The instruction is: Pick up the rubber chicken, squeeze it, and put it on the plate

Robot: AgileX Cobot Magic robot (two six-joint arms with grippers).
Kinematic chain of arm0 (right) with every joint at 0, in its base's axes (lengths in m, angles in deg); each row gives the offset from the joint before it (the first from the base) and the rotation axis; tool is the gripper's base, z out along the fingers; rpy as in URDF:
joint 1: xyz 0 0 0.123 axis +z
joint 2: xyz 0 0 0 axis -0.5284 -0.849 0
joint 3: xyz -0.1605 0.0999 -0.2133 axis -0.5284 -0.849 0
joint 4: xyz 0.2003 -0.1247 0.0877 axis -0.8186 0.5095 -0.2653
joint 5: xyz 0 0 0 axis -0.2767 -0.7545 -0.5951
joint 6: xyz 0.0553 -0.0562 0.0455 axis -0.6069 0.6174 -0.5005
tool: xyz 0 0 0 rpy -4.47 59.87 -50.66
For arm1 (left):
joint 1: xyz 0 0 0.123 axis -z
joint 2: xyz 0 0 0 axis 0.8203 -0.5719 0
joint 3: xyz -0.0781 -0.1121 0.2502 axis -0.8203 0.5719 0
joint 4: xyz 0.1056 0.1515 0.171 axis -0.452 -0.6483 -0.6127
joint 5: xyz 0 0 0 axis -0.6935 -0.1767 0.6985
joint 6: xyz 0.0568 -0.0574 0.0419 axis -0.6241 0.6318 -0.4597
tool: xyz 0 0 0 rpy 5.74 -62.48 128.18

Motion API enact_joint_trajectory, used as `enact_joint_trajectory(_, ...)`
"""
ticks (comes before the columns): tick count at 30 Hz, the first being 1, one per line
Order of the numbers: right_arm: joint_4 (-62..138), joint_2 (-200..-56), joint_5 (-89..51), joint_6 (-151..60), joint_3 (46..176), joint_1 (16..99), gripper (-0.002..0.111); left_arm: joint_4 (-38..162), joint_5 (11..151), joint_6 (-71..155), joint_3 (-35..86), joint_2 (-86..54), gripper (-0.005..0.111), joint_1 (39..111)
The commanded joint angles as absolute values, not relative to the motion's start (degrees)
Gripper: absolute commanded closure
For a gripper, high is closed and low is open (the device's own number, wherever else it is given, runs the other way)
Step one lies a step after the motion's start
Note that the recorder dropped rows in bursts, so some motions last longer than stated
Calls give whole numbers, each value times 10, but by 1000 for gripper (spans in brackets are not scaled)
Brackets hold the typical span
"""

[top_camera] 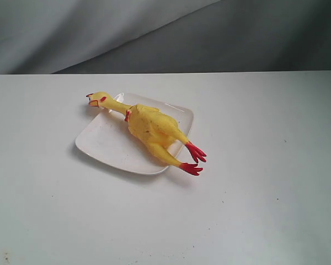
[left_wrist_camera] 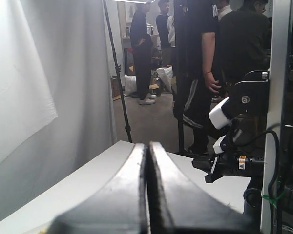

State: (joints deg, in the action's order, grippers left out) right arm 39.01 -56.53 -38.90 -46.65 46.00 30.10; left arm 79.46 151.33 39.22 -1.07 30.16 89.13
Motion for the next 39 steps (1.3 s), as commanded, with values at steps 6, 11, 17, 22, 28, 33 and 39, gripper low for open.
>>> enact_joint_trajectory(6, 385, -562, -388, -466, 459, 297, 108, 797, 1511, 397, -9, 304, 107, 892)
enact_joint_trajectory(11, 385, -562, -388, -466, 459, 297, 108, 777, 1511, 397, -9, 335, 107, 811)
enact_joint_trajectory(17, 385, -562, -388, -466, 459, 297, 108, 752, 1511, 397, -11, 414, 107, 697)
enact_joint_trajectory(22, 385, -562, -388, -466, 459, 297, 108, 727, 1511, 380, -17, 494, 107, 606)
enact_joint_trajectory(28, 385, -562, -388, -465, 459, 297, 108, 660, 1429, 379, -11, 536, 107, 501)
enact_joint_trajectory(33, 385, -562, -388, -465, 459, 297, 108, 682, 1334, 379, 118, 536, 107, 469)
enact_joint_trajectory(39, 385, -562, -388, -467, 459, 297, 108, 723, 1119, 379, 413, 536, 107, 464)
